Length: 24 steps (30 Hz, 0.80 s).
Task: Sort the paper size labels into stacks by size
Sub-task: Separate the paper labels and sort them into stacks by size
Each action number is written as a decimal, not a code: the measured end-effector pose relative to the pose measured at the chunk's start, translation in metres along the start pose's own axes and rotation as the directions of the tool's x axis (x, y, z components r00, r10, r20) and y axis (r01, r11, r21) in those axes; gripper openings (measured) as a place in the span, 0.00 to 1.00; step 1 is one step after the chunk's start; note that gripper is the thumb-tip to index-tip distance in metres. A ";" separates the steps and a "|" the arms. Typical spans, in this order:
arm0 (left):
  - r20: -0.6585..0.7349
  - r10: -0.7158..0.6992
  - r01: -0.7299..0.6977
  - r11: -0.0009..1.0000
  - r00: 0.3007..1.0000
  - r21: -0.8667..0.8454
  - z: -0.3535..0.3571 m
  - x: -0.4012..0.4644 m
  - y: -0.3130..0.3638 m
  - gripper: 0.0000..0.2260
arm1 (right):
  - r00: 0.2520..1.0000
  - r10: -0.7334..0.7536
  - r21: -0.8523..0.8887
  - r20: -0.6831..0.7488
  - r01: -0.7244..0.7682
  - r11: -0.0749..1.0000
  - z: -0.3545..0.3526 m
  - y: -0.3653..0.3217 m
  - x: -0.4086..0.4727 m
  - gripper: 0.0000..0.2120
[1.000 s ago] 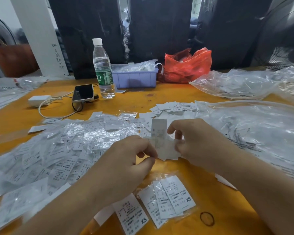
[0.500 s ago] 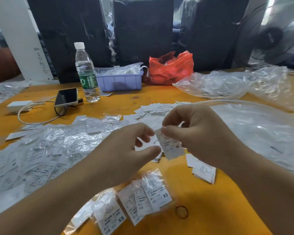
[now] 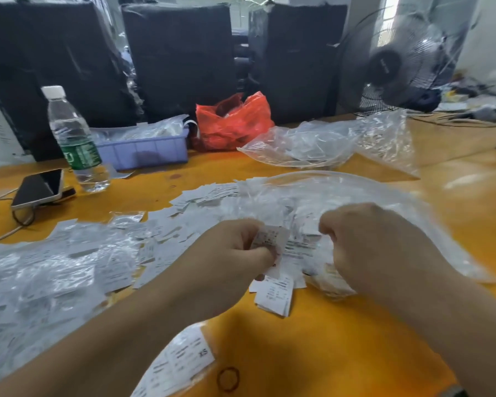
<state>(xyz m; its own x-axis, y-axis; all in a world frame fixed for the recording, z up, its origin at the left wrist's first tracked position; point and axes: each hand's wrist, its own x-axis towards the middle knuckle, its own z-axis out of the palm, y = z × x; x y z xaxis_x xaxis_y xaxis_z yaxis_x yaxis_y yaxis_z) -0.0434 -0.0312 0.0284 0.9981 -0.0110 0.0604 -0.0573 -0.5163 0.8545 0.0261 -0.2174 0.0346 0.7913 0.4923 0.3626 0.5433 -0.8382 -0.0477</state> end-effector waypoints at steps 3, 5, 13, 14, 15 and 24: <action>0.041 -0.010 0.009 1.000 0.999 0.023 0.008 0.009 0.002 0.11 | 0.975 0.072 -0.031 0.212 -0.067 0.997 0.006 0.008 -0.005 0.10; 0.061 0.003 -0.004 1.000 0.998 0.028 0.012 0.013 0.003 0.11 | 0.969 0.092 -0.015 0.230 -0.091 0.996 0.008 0.010 -0.007 0.09; 0.080 0.011 -0.016 0.998 0.997 0.067 0.018 0.017 0.008 0.10 | 0.981 0.057 -0.033 0.183 -0.052 0.998 0.011 0.006 -0.010 0.09; 0.080 0.015 -0.020 0.998 0.997 0.065 0.017 0.016 0.009 0.10 | 0.987 0.043 -0.022 0.156 -0.040 0.999 0.011 0.006 -0.010 0.08; 0.077 0.019 -0.024 0.998 0.997 0.059 0.017 0.016 0.009 0.10 | 0.991 0.031 -0.007 0.128 -0.031 1.000 0.011 0.006 -0.010 0.08; -0.030 -0.008 0.007 0.999 1.000 -0.047 -0.006 0.000 0.005 0.11 | 0.979 -0.053 0.290 -0.198 0.110 0.951 0.003 -0.012 -0.005 0.09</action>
<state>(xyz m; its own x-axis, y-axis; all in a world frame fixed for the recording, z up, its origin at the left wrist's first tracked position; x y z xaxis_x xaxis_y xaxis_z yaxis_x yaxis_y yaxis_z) -0.0435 -0.0285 0.0357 0.9974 0.0193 0.0689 -0.0514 -0.4755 0.8782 0.0166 -0.2085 0.0308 0.6905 0.4798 0.5413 0.6847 -0.6748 -0.2753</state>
